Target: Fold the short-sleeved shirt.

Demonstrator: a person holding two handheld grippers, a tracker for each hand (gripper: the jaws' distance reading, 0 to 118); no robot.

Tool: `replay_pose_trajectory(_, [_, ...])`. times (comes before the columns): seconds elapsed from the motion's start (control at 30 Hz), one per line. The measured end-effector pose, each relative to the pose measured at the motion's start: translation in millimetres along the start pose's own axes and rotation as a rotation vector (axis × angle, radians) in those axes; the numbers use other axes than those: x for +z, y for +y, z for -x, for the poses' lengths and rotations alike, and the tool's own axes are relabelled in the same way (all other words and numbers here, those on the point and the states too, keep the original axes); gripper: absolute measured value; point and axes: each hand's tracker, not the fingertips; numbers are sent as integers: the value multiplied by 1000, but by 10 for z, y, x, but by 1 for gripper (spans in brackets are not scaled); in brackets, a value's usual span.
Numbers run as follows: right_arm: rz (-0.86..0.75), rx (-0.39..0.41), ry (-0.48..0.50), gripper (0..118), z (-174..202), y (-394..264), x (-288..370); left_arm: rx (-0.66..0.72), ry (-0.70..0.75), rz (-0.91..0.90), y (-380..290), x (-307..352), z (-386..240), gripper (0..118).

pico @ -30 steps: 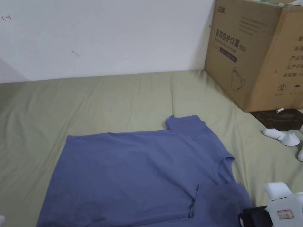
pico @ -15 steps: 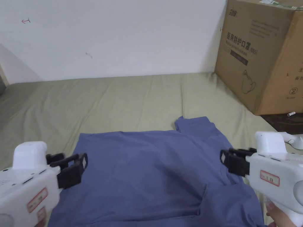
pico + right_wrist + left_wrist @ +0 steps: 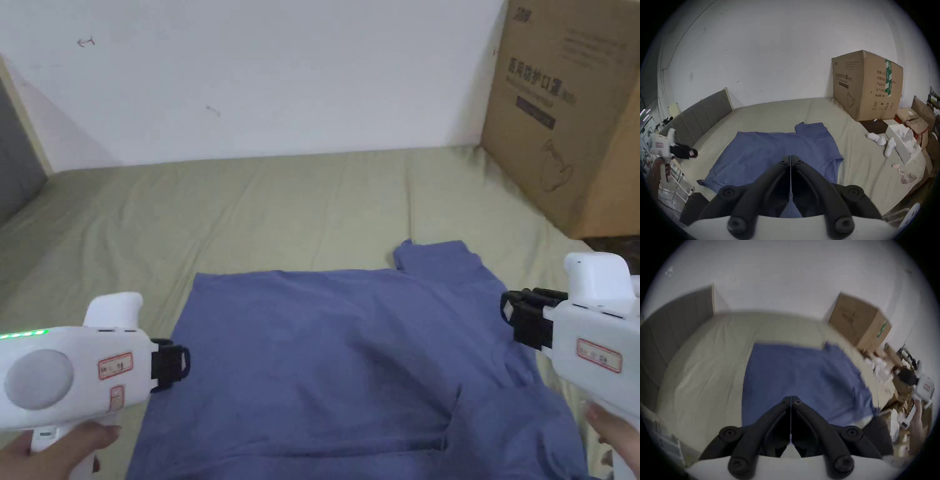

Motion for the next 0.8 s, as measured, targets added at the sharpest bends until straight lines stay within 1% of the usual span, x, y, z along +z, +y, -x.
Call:
replay_pose_trajectory(0.03, [11,-5,9,1,-23,-30,-6,10,9,72,-67,-68,93,0])
replay_pose_trajectory(0.07, [19,-10,20,1,-41,-57,-7,9,13,105,-160,-124,223,0])
replay_pose_trajectory(0.1, [27,-13,26,1,-61,-98,-14,7,43,92,-285,-150,329,3])
replay_pose_trajectory(0.13, [34,-16,30,1,-74,-128,-21,19,87,48,-375,-155,410,17])
replay_pose_trajectory(0.17, [45,-23,38,1,-91,-169,-31,36,110,32,-486,-172,478,45])
replay_pose_trajectory(0.2, [58,-27,42,1,-74,-206,-32,57,129,47,-575,-193,563,92])
replay_pose_trajectory(0.23, [75,-28,39,1,-74,-242,-48,80,127,66,-648,-226,627,117])
replay_pose_trajectory(0.27, [98,-26,31,1,-77,-275,-69,90,116,86,-723,-273,664,116])
replay_pose_trajectory(0.3, [119,-21,23,1,-82,-307,-92,86,112,62,-812,-323,754,112])
replay_pose_trajectory(0.33, [132,-17,15,1,-72,-326,-101,81,113,66,-853,-395,782,112])
replay_pose_trajectory(0.4, [154,-13,-3,1,-83,-370,-118,40,152,134,-988,-543,808,112])
replay_pose_trajectory(0.43, [167,-15,-11,1,-97,-385,-123,14,166,152,-974,-539,792,109])
replay_pose_trajectory(0.47, [180,-19,-23,1,-123,-399,-129,-5,169,176,-1007,-591,793,109])
replay_pose_trajectory(0.5, [197,-24,-41,1,-159,-419,-135,-34,143,223,-1025,-641,796,106])
replay_pose_trajectory(0.53, [216,-30,-56,1,-191,-438,-140,-52,121,233,-1052,-672,781,95])
replay_pose_trajectory(0.57, [236,-40,-70,1,-241,-465,-144,-79,115,218,-1066,-640,695,62])
replay_pose_trajectory(0.6, [250,-56,-78,1,-330,-501,-153,-103,107,203,-1090,-630,647,25])
replay_pose_trajectory(0.63, [259,-72,-85,1,-389,-528,-146,-113,93,173,-1097,-612,597,16])
replay_pose_trajectory(0.67, [269,-95,-91,1,-453,-556,-126,-137,104,160,-1090,-587,554,9])
replay_pose_trajectory(0.73, [280,-127,-93,1,-596,-617,-93,-161,154,110,-1086,-494,489,9])
replay_pose_trajectory(0.77, [295,-136,-90,5,-664,-645,-82,-142,143,81,-1078,-439,487,9])
replay_pose_trajectory(0.8, [319,-134,-95,21,-720,-669,-89,-110,135,52,-1064,-377,496,9])
